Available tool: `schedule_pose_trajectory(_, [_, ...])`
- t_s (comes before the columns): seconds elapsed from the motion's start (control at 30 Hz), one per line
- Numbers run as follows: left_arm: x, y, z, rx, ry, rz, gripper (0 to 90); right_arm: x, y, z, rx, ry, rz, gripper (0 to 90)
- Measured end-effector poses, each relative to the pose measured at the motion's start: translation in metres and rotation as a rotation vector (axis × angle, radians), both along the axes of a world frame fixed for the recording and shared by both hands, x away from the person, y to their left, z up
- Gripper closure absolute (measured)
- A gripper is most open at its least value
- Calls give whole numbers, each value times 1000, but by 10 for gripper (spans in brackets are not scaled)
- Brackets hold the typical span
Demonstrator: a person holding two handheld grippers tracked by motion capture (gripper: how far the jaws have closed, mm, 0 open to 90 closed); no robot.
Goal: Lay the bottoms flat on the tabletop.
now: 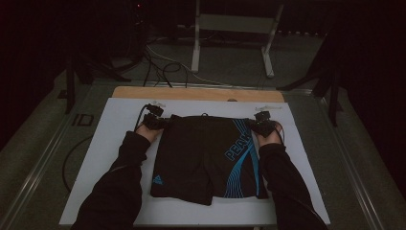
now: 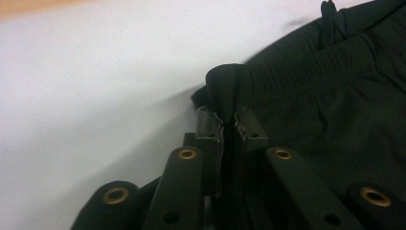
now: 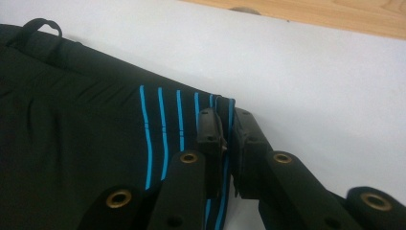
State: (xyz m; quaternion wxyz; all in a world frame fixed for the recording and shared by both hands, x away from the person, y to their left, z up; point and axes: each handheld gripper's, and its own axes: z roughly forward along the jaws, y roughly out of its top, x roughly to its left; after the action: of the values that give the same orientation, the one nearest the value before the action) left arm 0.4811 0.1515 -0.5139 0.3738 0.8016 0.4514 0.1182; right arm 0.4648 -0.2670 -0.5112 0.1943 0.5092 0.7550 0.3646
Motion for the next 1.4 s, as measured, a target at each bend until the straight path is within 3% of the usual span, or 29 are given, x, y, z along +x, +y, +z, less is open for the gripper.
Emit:
schedule_pose_trajectory(0.13, [-8, 2, 15, -9, -111, 44, 853, 0, 2, 4, 16, -20, -5, 838])
schedule_pose_trajectory(0.27, [-9, 3, 24, -8, -170, 75, 850, 3, 5, 10, 54, -42, -10, 838])
schedule_pose_trajectory(0.53, [-1, -1, 12, 5, -149, 97, 847, 12, 9, 10, 38, -41, -59, 837])
schedule_pose_trajectory(0.6, [2, -3, 7, 9, -123, 116, 845, 17, 12, 8, 38, -26, -73, 837])
schedule_pose_trajectory(0.97, [4, -2, 3, 22, -105, 136, 830, 26, 17, 0, 31, 6, -92, 832])
schedule_pose_trajectory(1.07, [4, 0, 3, 1, -96, 148, 715, 27, 17, 0, 31, 9, -95, 755])
schedule_pose_trajectory(1.17, [2, 2, 8, -4, -110, 161, 513, 27, 18, 1, 38, 2, -85, 573])
schedule_pose_trajectory(1.27, [-1, 5, 14, -38, -110, 152, 350, 26, 19, 2, 42, 0, -71, 431])
schedule_pose_trajectory(1.37, [-4, 7, 19, -79, -99, 100, 171, 23, 18, 4, 77, 6, -43, 299])
schedule_pose_trajectory(1.4, [-6, 8, 20, -88, -105, 82, 160, 22, 18, 5, 79, 0, -32, 272])
